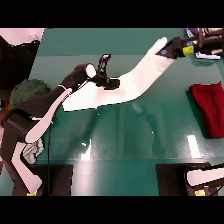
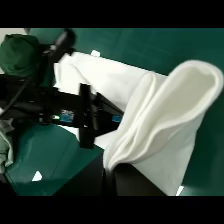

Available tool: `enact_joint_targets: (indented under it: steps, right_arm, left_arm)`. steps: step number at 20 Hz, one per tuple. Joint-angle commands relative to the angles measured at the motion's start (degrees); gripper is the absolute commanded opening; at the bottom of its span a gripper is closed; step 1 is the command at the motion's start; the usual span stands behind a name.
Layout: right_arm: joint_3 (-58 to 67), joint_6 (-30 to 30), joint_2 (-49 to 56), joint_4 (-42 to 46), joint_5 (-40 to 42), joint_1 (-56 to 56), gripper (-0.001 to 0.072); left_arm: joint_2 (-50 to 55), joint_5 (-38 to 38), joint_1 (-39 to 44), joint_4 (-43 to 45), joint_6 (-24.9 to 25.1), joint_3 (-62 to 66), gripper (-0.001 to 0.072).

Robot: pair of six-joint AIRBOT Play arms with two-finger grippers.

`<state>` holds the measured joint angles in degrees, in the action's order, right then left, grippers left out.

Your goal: Fold the shirts.

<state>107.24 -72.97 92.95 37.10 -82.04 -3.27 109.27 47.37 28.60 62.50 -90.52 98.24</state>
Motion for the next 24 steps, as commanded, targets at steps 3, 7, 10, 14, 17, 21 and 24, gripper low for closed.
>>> enact_joint_targets:
  steps: [3,7,10,14,17,21,24]
  right_arm:
    - [7.4,-2.7,2.1,0.5,0.5,9.3,0.0008]
    - [8.7,-3.1,3.3,0.4,2.7,13.2,0.0008]
    - [8.7,-3.1,3.3,0.3,6.1,15.9,0.0008]
    - [8.7,-3.0,3.3,0.4,11.7,20.1,0.0008]
    - [8.7,-2.4,3.3,0.4,15.5,23.0,0.0008]
    - [8.7,-2.1,5.7,0.4,17.4,25.9,0.0009]
    - [8.7,-0.1,9.2,0.4,19.5,28.2,0.0013]
  left_arm:
    - [3.5,0.0,0.1,-0.8,0.1,2.0,0.0024]
    - [3.1,1.6,-1.4,0.2,0.1,3.0,0.0024]
    - [3.0,8.4,-5.1,0.3,0.1,7.6,0.0024]
    - [3.0,19.8,-11.4,2.1,1.0,18.1,0.0024]
    - [-0.2,23.3,-15.9,5.3,1.0,22.2,0.0023]
    - [-8.2,24.3,-21.2,11.3,1.0,22.2,0.0024]
    - [-13.5,24.4,-23.7,12.5,2.9,22.2,0.0024]
